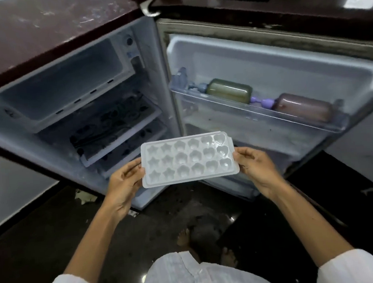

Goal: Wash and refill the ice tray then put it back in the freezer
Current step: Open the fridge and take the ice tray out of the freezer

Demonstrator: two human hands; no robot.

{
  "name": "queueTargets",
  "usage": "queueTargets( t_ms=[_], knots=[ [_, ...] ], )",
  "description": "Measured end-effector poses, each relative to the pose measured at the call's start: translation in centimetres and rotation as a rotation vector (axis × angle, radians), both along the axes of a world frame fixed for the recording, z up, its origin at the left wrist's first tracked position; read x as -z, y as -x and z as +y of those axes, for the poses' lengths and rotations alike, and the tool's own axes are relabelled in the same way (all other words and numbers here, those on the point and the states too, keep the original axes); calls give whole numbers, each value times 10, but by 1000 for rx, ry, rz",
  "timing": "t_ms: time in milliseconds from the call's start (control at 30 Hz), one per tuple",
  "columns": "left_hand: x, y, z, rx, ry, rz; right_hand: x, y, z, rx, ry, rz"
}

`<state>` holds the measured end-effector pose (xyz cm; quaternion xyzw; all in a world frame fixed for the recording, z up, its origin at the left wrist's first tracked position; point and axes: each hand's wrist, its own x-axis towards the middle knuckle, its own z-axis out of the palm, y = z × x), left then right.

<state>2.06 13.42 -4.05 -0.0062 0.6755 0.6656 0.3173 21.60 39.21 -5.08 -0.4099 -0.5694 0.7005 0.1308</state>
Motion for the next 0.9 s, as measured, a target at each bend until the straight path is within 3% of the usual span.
queueTargets(
  t_ms=[267, 567, 900],
  knots=[
    [15, -8, 59, 390, 28, 103, 5, -73, -17, 356, 29, -66],
    [26, -37, 124, 771, -36, 4, 2, -127, -71, 866, 37, -127],
    [24, -132, 176, 1261, -83, -2, -10, -206, -153, 1447, 50, -81]
  ],
)
